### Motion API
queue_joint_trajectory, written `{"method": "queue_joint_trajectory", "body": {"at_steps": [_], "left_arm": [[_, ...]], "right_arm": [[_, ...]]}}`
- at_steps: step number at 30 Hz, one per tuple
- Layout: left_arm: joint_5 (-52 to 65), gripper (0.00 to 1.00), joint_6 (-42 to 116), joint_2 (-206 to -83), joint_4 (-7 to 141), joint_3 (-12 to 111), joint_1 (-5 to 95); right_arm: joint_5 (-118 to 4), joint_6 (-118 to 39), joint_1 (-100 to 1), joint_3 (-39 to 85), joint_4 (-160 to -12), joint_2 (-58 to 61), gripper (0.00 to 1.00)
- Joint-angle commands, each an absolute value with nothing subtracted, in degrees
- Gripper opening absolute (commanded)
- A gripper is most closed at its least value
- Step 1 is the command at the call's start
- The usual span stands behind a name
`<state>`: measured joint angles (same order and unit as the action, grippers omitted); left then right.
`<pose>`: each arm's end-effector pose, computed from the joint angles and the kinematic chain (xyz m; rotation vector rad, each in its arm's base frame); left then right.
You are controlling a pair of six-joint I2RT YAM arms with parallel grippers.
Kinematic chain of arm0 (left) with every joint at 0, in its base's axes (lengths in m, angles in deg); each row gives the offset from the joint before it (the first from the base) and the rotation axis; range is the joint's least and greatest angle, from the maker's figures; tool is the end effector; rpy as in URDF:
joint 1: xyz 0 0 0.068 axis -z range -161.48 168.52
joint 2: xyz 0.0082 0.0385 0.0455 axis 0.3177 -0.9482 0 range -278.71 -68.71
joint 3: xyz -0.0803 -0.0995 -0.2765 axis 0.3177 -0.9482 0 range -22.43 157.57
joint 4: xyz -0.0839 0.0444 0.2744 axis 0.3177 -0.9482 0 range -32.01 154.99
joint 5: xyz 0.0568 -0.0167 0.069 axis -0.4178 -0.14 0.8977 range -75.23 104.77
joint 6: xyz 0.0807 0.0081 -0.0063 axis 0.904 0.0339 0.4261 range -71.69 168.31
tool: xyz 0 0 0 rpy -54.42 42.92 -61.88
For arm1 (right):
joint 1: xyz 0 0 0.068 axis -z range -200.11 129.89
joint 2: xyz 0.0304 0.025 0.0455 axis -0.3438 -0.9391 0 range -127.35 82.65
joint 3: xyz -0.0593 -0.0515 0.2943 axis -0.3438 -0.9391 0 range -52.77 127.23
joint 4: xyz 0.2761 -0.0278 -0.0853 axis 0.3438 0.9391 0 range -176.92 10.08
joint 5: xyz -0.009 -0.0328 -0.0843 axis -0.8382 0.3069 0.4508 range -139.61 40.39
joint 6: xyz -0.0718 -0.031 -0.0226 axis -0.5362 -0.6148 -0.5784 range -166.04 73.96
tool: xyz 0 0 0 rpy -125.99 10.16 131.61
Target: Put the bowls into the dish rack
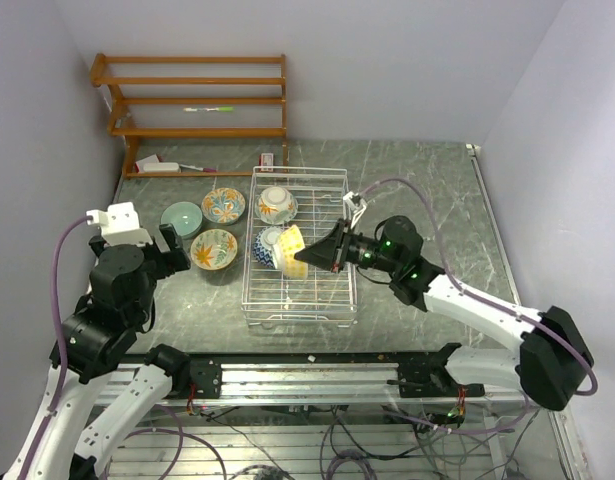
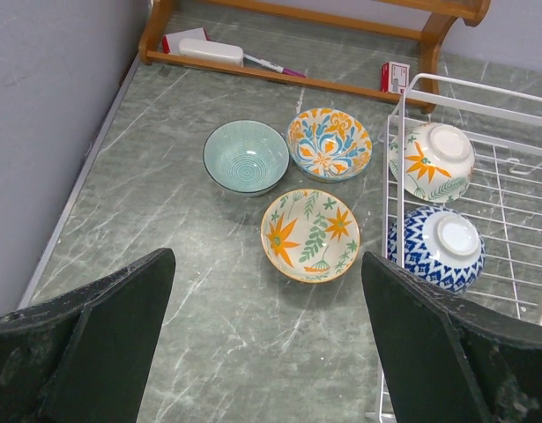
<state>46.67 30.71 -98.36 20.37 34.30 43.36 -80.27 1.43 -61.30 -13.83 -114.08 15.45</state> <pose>0.1136 -0.0115 0.3989 -0.2611 1.8109 0.0022 0.2101 0.2319 0.3069 -0.3811 1.8056 1.5713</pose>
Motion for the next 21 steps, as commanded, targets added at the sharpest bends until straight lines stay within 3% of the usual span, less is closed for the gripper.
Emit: {"method": "queue_joint_trajectory", "body": {"at_steps": [1,13,21], "left_arm": [[47.68,0.98,30.29,-97.62,20.04,35.91,42.96],[47.33,0.98,30.43,-97.49,19.87,36.0,42.95],[48.2,0.98,31.11,-97.05,19.07,35.92,42.93]], "right_arm": [[-79.13,8.71,-64.4,-14.79,-130.85,12.16,0.0],[-76.87,16.38,-69.02,-18.64,-148.08,-4.16,0.0],[-75.57,20.58,-70.42,-20.73,-152.24,-7.58,0.01]]}}
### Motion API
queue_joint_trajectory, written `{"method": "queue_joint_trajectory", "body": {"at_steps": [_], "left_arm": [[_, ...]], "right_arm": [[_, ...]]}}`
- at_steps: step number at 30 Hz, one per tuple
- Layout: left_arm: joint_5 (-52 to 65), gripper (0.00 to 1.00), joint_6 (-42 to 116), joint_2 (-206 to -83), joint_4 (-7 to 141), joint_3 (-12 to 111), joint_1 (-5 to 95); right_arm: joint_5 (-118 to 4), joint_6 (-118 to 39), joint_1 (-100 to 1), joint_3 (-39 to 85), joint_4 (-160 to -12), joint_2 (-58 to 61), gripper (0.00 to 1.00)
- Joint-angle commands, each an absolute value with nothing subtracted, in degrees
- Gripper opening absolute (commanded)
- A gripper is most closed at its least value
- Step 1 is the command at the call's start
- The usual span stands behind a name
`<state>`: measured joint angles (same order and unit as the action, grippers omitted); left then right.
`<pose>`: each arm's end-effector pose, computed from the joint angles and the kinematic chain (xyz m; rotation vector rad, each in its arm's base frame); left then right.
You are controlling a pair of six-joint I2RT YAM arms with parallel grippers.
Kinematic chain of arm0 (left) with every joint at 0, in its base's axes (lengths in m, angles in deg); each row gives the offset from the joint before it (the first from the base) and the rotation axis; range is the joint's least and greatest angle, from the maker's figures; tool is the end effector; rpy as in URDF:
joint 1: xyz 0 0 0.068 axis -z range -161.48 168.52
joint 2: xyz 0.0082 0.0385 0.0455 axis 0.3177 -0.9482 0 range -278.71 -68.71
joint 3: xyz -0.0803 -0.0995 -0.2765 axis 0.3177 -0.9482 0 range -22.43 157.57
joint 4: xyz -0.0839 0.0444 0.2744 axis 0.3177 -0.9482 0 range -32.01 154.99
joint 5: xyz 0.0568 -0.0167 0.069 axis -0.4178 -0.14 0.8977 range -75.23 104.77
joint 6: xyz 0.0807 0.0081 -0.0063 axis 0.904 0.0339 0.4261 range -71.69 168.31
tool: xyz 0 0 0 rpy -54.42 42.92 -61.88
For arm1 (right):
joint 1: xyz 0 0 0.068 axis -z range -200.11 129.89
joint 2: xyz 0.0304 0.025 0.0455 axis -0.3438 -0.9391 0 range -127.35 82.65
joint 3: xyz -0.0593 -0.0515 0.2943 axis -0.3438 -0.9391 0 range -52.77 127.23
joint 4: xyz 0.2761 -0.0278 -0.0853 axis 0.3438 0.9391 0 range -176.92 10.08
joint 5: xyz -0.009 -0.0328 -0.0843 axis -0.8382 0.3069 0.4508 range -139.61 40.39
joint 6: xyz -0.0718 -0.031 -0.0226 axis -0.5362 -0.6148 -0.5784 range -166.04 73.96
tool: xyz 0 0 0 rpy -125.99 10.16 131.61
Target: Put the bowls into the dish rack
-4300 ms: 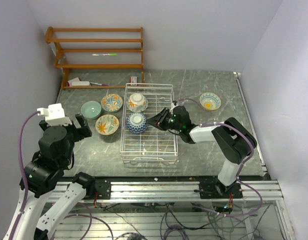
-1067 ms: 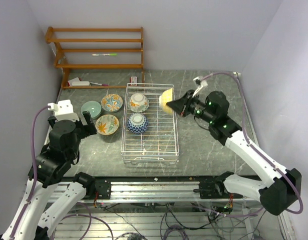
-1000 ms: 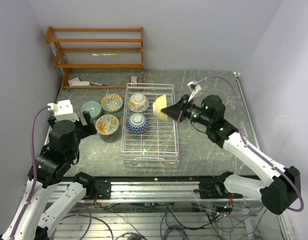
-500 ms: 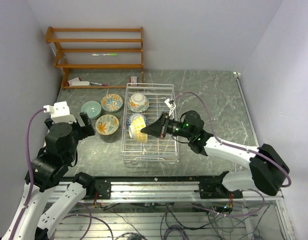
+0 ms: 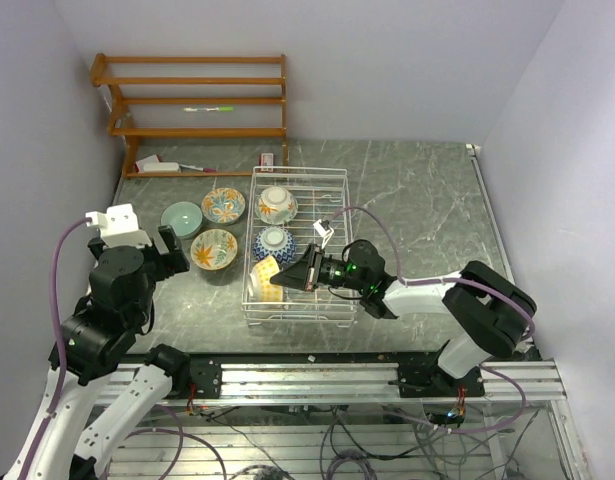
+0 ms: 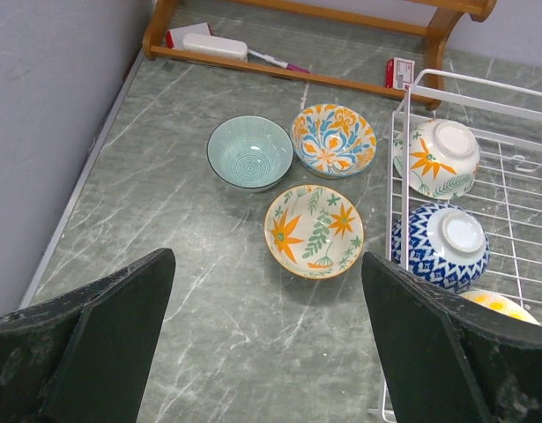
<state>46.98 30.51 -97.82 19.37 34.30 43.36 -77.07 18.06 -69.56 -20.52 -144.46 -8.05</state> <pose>0.1104 -0.0097 0.3975 -0.2657 1.8161 0.0086 0.2063 0.2914 0.2046 -0.2114 1.9455 1.8215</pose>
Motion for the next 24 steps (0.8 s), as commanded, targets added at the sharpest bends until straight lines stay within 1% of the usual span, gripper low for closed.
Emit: {"method": "queue_joint_trajectory", "body": {"at_steps": [1,7,12,15,18,21,24], "left_arm": [[48.25,0.98,31.18,-96.96,19.02,35.92,42.95],[48.44,0.98,31.49,-96.49,18.51,35.94,42.96],[48.39,0.98,31.65,-96.2,18.57,35.94,42.96],[48.36,0.98,31.87,-96.43,18.66,35.95,42.96],[48.27,0.98,32.04,-96.49,18.89,35.73,42.96],[48.03,0.98,32.09,-96.6,19.12,35.27,42.96],[47.94,0.98,32.17,-96.71,19.57,34.82,42.96]], "right_arm": [[-75.14,20.88,-70.47,-20.96,-151.99,-7.7,0.01],[-75.14,22.81,-70.56,-21.2,-151.61,-11.27,0.01],[-76.44,26.12,-70.69,-21.93,-154.83,-16.02,0.02],[-76.1,26.4,-70.95,-22.3,-153.48,-16.82,0.03],[-74.24,25.34,-70.99,-23.24,-149.73,-15.46,0.04],[-72.05,22.41,-70.98,-23.51,-142.81,-12.75,0.07],[-69.94,19.85,-70.99,-23.13,-136.29,-9.8,0.12]]}}
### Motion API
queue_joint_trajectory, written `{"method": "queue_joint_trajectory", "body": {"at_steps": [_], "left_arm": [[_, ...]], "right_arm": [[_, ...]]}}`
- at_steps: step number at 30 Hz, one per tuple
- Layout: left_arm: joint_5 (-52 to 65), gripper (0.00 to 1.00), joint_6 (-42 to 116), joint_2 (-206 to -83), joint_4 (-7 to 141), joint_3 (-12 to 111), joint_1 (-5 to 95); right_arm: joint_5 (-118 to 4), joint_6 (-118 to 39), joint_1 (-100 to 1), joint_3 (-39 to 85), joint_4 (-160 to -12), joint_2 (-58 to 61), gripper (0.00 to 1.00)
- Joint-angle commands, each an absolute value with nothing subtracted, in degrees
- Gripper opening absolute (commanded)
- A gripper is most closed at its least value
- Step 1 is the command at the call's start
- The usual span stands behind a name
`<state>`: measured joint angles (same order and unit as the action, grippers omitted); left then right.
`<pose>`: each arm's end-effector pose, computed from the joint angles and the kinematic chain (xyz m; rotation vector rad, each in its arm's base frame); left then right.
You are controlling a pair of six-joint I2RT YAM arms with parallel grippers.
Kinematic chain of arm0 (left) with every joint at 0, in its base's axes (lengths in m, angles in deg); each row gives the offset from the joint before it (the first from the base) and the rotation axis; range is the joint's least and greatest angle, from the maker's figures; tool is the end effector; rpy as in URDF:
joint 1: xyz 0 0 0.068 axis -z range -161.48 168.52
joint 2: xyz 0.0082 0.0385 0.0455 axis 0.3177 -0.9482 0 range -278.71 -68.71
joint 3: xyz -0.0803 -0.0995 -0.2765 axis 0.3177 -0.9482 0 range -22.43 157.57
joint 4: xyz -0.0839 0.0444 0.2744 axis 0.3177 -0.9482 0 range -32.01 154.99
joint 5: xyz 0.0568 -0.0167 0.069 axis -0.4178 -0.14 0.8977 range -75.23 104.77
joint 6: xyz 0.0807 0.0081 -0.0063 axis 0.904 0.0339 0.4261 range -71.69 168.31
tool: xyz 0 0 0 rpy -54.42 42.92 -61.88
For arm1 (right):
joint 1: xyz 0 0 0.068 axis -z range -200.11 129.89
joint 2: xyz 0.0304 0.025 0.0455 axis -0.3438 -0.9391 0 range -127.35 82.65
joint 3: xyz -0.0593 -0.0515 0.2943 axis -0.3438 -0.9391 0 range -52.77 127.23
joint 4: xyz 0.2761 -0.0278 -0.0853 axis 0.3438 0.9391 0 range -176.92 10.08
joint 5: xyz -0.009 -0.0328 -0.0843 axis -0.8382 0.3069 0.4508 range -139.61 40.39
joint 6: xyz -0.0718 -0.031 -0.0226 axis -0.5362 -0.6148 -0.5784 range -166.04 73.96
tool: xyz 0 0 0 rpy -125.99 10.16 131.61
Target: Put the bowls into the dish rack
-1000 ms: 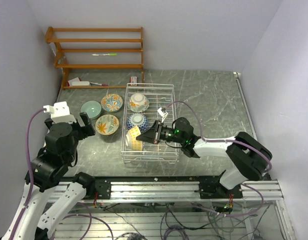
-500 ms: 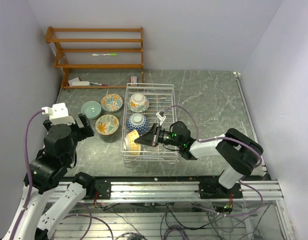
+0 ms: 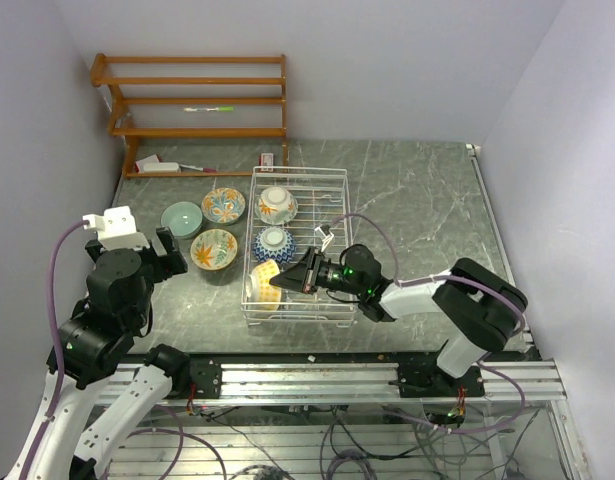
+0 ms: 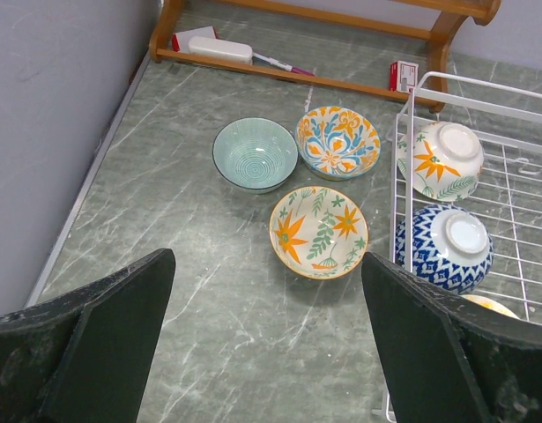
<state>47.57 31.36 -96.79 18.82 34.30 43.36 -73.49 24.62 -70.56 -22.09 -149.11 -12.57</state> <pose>0.1054 -0.0067 0.3979 -0.2614 1.8080 0.0242 0.2058 0.2943 0.1803 -0.0481 2.0093 1.8513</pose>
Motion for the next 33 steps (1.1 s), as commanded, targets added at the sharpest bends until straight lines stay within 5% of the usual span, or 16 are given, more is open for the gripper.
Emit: {"method": "queue_joint_trajectory", "body": {"at_steps": [1,33], "left_arm": [[47.91,0.98,32.22,-96.78,19.66,34.65,42.96],[47.34,0.98,31.86,-97.76,21.58,33.22,42.96]], "right_arm": [[-69.39,19.13,-71.0,-22.88,-134.0,-9.09,0.13],[-59.25,7.66,-71.0,-15.13,-107.65,-4.21,0.31]]}}
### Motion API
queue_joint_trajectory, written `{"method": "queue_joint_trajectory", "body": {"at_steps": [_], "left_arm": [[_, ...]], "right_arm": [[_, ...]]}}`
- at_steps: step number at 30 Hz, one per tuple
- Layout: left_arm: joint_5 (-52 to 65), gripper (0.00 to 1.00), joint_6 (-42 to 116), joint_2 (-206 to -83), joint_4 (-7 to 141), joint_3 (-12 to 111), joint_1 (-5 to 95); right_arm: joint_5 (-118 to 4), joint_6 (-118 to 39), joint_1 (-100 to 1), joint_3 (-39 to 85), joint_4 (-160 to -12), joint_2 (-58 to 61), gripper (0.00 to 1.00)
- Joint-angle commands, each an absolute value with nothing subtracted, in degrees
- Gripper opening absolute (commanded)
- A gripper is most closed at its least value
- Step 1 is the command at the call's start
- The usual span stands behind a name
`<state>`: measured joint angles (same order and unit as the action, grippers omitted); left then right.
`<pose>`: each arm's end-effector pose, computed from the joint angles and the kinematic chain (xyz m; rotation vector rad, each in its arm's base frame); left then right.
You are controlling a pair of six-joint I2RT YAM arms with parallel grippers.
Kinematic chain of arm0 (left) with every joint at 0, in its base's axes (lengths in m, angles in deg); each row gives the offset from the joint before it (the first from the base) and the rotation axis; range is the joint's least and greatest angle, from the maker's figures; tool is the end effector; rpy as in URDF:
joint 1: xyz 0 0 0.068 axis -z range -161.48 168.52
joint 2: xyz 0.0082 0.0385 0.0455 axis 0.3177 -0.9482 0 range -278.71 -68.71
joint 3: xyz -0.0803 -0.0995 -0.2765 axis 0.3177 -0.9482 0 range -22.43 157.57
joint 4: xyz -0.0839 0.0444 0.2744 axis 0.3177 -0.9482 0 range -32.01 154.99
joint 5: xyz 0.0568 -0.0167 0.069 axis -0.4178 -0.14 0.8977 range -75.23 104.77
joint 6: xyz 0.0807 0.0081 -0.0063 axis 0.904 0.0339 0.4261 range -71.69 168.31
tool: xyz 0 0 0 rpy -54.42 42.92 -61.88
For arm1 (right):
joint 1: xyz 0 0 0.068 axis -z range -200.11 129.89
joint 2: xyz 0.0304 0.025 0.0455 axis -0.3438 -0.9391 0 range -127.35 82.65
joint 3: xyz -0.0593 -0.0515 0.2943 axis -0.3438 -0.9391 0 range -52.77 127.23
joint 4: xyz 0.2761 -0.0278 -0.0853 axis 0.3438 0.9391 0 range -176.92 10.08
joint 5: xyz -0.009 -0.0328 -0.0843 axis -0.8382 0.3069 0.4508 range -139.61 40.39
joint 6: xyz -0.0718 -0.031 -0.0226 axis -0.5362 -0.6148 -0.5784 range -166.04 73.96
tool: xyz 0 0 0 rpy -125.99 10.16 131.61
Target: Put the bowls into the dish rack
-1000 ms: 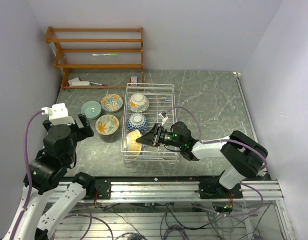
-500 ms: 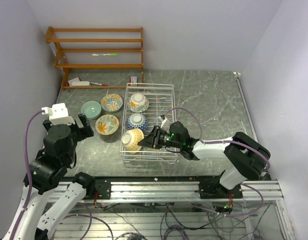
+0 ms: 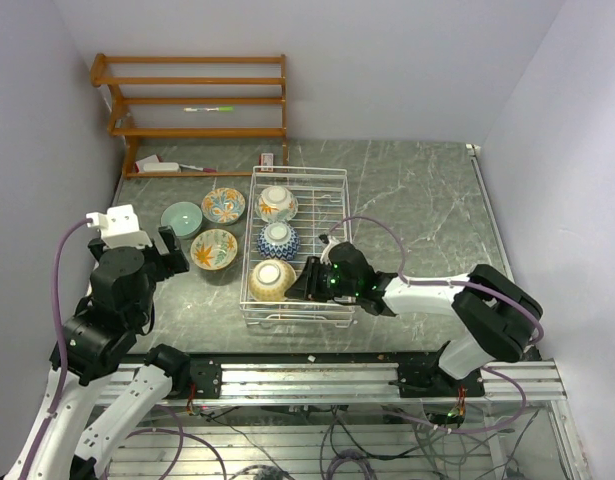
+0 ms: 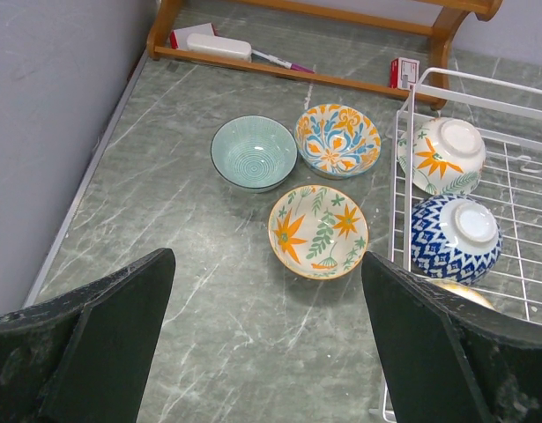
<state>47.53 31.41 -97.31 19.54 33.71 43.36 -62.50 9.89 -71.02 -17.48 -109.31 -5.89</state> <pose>0.1095 -0.0086 0.3952 -0.2583 1.8143 0.0276 0.2071 0.2801 0.1520 -0.0487 2.4024 1.2542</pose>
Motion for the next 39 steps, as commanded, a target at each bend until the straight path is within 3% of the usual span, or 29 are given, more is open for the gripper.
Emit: {"method": "queue_joint_trajectory", "body": {"at_steps": [1,19,31,39], "left_arm": [[47.3,0.98,31.9,-97.84,21.7,33.13,42.96],[47.4,0.98,31.79,-97.82,22.21,32.64,42.95],[47.4,0.98,31.98,-97.66,22.13,33.41,42.96],[46.65,0.98,31.8,-99.6,23.54,33.1,42.95]], "right_arm": [[-59.01,7.36,-71.07,-14.9,-107.13,-4.2,0.32],[-46.47,-2.38,-74.58,-5.68,-90.96,0.39,0.54],[-24.09,-13.26,-74.29,13.63,-71.85,-9.56,0.54],[-20.07,-15.94,-71.94,19.22,-69.54,-17.01,0.55]]}}
